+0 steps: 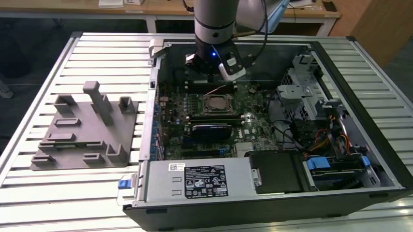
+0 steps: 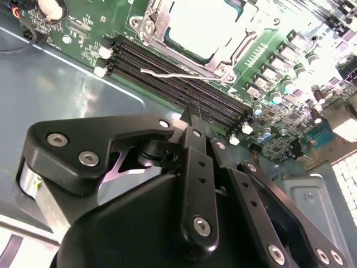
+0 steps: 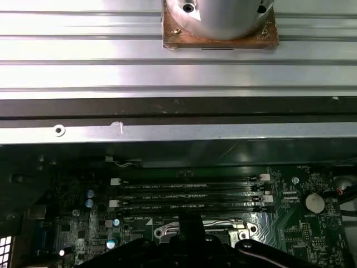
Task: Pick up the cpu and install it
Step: 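Install the first cpu locking lever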
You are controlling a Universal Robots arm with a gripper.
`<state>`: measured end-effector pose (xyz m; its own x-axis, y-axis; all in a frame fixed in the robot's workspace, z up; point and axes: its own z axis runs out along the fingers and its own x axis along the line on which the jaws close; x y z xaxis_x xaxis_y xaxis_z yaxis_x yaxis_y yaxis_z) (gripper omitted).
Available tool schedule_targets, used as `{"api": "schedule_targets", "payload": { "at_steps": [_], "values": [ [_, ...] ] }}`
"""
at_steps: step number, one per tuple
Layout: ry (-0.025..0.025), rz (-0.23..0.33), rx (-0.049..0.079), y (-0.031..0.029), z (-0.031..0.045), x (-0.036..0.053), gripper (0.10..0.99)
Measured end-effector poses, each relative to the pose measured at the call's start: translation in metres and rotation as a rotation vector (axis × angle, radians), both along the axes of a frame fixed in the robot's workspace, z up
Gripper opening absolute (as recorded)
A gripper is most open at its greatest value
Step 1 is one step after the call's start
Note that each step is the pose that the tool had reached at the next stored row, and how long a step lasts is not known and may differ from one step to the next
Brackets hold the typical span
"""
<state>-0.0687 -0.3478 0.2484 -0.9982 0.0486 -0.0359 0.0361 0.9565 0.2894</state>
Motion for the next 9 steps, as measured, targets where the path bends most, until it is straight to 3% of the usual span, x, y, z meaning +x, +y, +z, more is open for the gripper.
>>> {"api": "schedule_targets", "payload": {
  "at_steps": [9],
  "values": [
    [0.0002,0.0,0.0,0.0,-0.0022,0.0008,0.106]
  ]
}}
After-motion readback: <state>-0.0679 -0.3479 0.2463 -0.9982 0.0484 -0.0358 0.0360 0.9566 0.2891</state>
